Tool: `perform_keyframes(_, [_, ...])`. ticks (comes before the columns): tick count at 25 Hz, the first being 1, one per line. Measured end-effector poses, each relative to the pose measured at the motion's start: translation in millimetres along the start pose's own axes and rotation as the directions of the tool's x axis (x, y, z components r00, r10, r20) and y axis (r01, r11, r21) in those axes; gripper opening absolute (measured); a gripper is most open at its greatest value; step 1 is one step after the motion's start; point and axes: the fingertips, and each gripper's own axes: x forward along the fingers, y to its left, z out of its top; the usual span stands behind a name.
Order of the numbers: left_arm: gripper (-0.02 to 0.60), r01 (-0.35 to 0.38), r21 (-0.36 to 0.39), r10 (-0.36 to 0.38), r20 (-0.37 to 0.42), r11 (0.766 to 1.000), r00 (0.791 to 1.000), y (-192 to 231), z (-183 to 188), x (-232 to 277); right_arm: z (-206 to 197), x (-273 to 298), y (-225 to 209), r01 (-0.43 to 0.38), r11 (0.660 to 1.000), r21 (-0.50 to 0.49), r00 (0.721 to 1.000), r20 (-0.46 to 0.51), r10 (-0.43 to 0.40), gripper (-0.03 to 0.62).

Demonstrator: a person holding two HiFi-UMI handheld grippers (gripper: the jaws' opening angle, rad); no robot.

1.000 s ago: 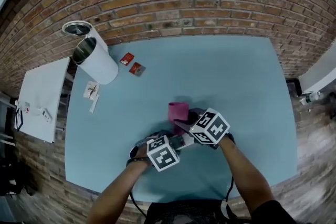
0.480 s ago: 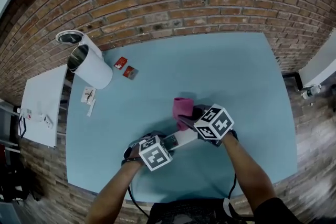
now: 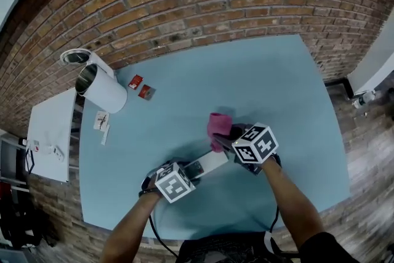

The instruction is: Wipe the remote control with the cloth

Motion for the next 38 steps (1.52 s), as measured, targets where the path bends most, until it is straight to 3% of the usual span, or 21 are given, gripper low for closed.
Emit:
perform_keyframes(5, [0.285,0.001,-0.061,0.0,0.025,0.998,1.0,0.2,-3.2,-1.5,14.0,-35.7,4.4,0.022,0.994,0.104,0.988,0.149,-0.037,0.064])
perform_keyframes(8, [0.285,0.055,-0.143,-0.05,0.041,0.988,0.998,-5.0,1.4,-6.5,11.1,-59.2,5.3,0.051,0.988,0.148,0.973,0.217,-0.083,0.064])
perform_keyframes(10, [0.285,0.122,-0.226,-0.106,0.082,0.966,0.991,-10.6,4.1,-9.5,6.8,-74.3,6.5,0.067,0.982,0.178,0.959,0.26,-0.113,0.064])
perform_keyframes(12, [0.285,0.208,-0.32,-0.17,0.145,0.924,0.975,-17.9,5.7,-12.3,1.4,-87.4,6.9,0.086,0.974,0.21,0.942,0.302,-0.149,0.064])
perform_keyframes(14, [0.285,0.308,-0.41,-0.234,0.222,0.859,0.947,-26.7,6.4,-14.2,-5.4,-96.7,5.4,0.112,0.963,0.243,0.923,0.333,-0.192,0.064])
perform_keyframes(16, [0.285,0.432,-0.49,-0.302,0.323,0.757,0.897,-36.7,8.8,-15.9,-13.5,-101.3,3.9,0.137,0.954,0.267,0.91,0.347,-0.228,0.064])
perform_keyframes(17, [0.285,0.509,-0.524,-0.337,0.391,0.683,0.856,-42.1,11.8,-17.6,-17.5,-101.8,4.2,0.147,0.951,0.272,0.906,0.35,-0.24,0.064])
perform_keyframes(19, [0.287,0.665,-0.556,-0.376,0.553,0.498,0.744,-51.4,21.4,-24.1,-24.3,-99.8,7.8,0.168,0.95,0.262,0.902,0.348,-0.256,0.064])
perform_keyframes(21, [0.287,0.78,-0.54,-0.357,0.694,0.317,0.626,-57.3,30.8,-33.3,-29.4,-94.8,13.9,0.189,0.953,0.235,0.902,0.343,-0.263,0.064])
perform_keyframes(22, [0.287,0.818,-0.524,-0.337,0.745,0.239,0.575,-59.6,34.2,-37.5,-31.4,-91.5,16.8,0.198,0.955,0.22,0.903,0.339,-0.265,0.064])
perform_keyframes(23, [0.285,0.845,-0.505,-0.314,0.785,0.176,0.534,-60.9,36.3,-40.6,-33.4,-87.8,19.3,0.208,0.957,0.204,0.904,0.333,-0.268,0.064])
perform_keyframes(25, [0.285,0.878,-0.472,-0.261,0.84,0.083,0.476,-60.0,36.9,-43.3,-37.4,-80.7,22.6,0.232,0.957,0.174,0.907,0.318,-0.277,0.064])
perform_keyframes(27, [0.285,0.9,-0.435,-0.202,0.881,0.012,0.429,-57.4,37.4,-45.1,-40.8,-75.2,24.1,0.255,0.954,0.154,0.906,0.307,-0.292,0.064])
perform_keyframes(29, [0.285,0.917,-0.398,-0.164,0.907,-0.032,0.388,-56.8,38.8,-46.6,-43.1,-69.9,25.1,0.267,0.953,0.146,0.905,0.302,-0.3,0.064])
perform_keyframes(31, [0.285,0.924,-0.378,-0.151,0.918,-0.057,0.366,-58.7,40.1,-46.9,-43.4,-62.6,26.2,0.269,0.954,0.129,0.908,0.297,-0.296,0.064])
perform_keyframes(38, [0.285,0.942,-0.316,-0.123,0.945,-0.11,0.303,-64.0,44.8,-51.1,-46.1,-39.8,36.7,0.238,0.97,0.047,0.932,0.27,-0.242,0.064])
